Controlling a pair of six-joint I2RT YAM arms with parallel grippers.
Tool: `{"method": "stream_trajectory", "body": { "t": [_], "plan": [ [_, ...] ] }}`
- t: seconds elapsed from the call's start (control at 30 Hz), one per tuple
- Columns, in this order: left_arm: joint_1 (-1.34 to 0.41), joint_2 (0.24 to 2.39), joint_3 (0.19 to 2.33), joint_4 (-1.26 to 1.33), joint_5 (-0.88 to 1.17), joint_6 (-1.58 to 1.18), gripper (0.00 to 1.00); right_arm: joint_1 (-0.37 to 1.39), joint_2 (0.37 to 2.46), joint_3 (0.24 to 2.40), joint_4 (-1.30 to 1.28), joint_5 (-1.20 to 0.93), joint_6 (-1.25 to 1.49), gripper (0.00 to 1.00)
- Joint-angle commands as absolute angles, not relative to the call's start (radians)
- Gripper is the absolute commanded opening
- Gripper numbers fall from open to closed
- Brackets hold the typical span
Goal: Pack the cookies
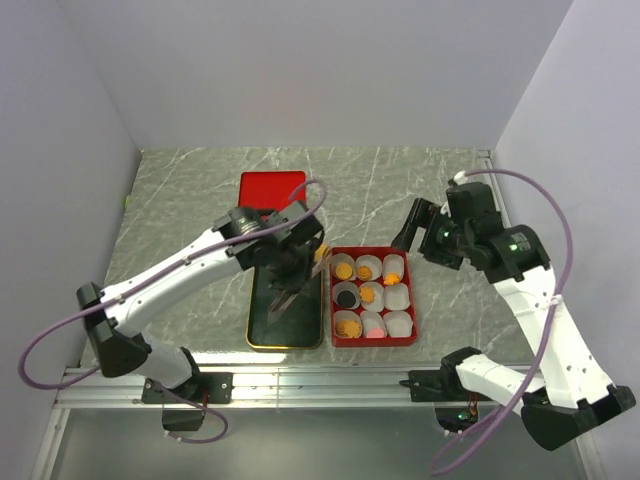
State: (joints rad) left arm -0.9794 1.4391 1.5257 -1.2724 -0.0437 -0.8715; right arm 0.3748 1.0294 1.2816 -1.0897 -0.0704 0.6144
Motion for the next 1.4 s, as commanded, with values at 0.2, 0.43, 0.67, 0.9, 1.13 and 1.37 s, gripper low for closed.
{"method": "stream_trajectory", "body": {
  "t": [0.2,0.43,0.67,0.9,1.13,1.37],
  "plan": [
    [-1.066,1.751,1.836,-1.206,0.044,-0.698,0.29,0.350,1.003,1.564,-1.213,0.044,0.661,0.95],
    [-1.126,1.979,2.041,-1.177,0.130,-0.647,0.28,0.330,0.950,1.575,-1.282,0.089,0.663,0.96],
    [-1.143,2.042,2.043,-1.160,0.156,-0.623,0.29,0.322,0.881,1.523,-1.322,0.118,0.669,0.96],
    [-1.146,2.037,1.974,-1.120,0.155,-0.623,0.36,0.321,0.871,1.509,-1.333,0.124,0.661,0.96],
    [-1.147,2.025,1.980,-1.124,0.126,-0.634,0.46,0.321,0.881,1.494,-1.319,0.098,0.661,0.96],
    [-1.146,2.011,2.014,-1.143,0.121,-0.638,0.49,0.321,0.893,1.479,-1.295,0.068,0.666,0.96]
  ]
}}
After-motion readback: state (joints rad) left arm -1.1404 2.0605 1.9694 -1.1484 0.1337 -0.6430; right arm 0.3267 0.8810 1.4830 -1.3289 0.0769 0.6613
